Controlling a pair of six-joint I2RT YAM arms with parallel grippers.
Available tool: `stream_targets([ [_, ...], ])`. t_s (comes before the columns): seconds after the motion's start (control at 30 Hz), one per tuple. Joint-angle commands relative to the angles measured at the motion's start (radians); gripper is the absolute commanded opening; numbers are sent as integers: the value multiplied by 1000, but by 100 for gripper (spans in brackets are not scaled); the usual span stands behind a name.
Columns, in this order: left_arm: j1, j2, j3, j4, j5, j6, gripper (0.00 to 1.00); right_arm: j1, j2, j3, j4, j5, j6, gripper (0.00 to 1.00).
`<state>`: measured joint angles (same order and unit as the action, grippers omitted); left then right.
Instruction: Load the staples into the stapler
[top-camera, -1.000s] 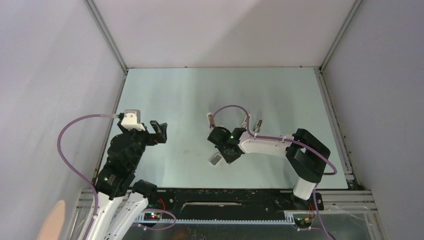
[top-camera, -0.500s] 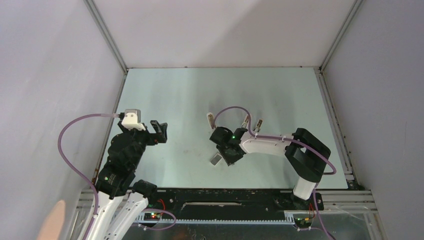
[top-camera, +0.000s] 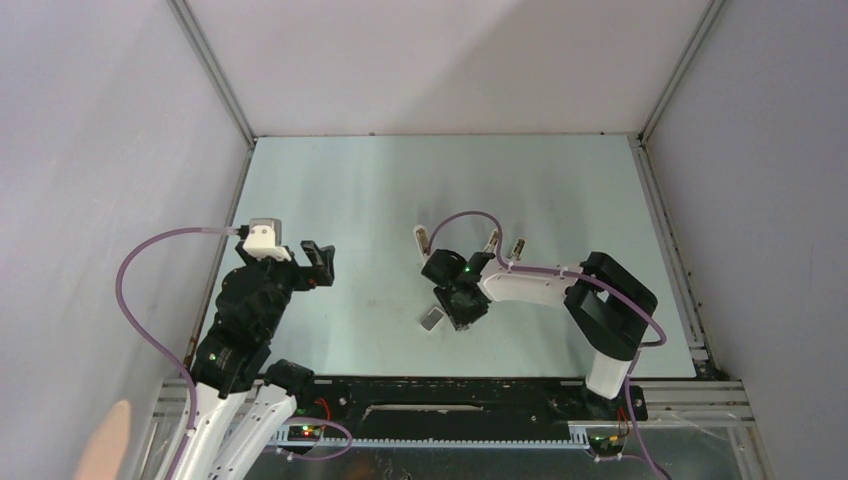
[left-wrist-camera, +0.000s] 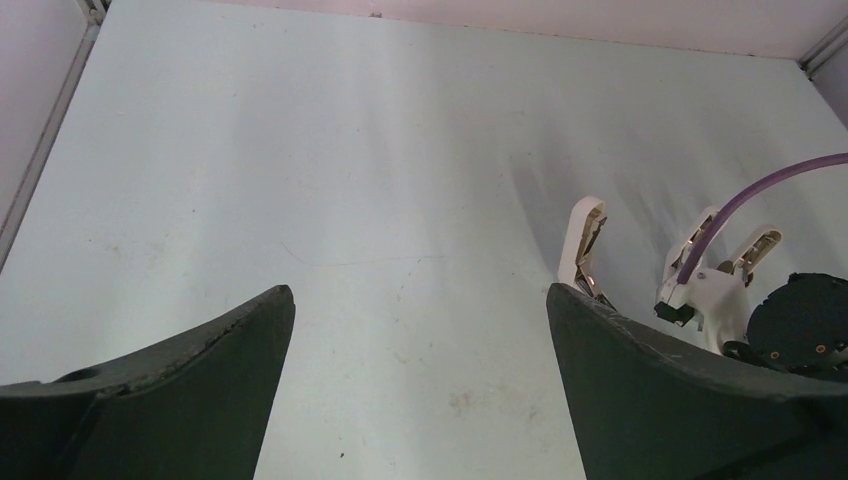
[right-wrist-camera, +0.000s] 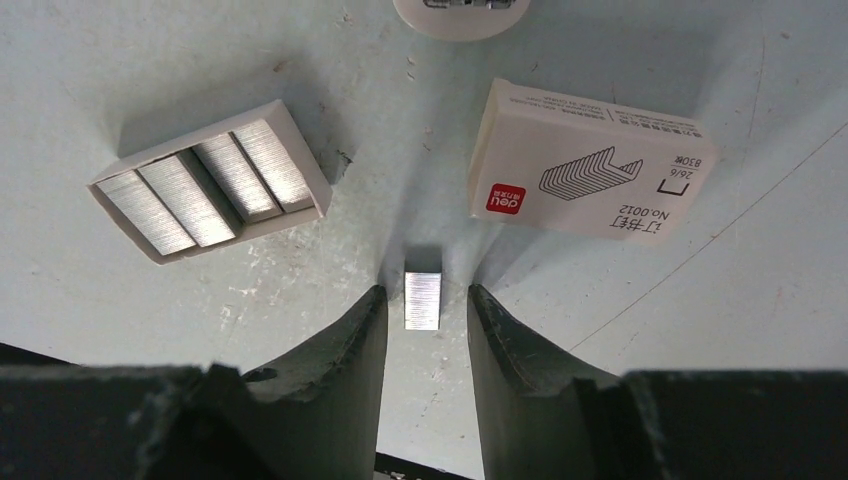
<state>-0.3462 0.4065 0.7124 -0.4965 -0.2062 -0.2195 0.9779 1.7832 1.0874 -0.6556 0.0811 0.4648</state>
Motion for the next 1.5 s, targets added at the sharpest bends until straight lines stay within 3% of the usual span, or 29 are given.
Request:
stream_targets([
  [0.0, 9, 5, -1, 19, -1, -1, 100, -7, 34, 41, -3, 1, 22, 37],
  [0.2, 9, 2, -2, 18, 0, 0, 100, -13, 62, 61, -17, 6, 25, 35],
  [0.53, 9, 3, -2, 19, -1, 0, 100, -18, 82, 73, -35, 0, 22, 18],
  [0.87, 9, 3, -1, 18, 2, 0, 100, -7, -14, 73, -18, 13, -18, 11],
  [1.2, 10, 1, -1, 18, -1, 2, 100, -22, -150, 72, 124, 77, -101, 10],
  [1.47, 12, 3, -1, 17, -3, 5, 100, -53, -133, 74, 330, 108, -194, 8],
])
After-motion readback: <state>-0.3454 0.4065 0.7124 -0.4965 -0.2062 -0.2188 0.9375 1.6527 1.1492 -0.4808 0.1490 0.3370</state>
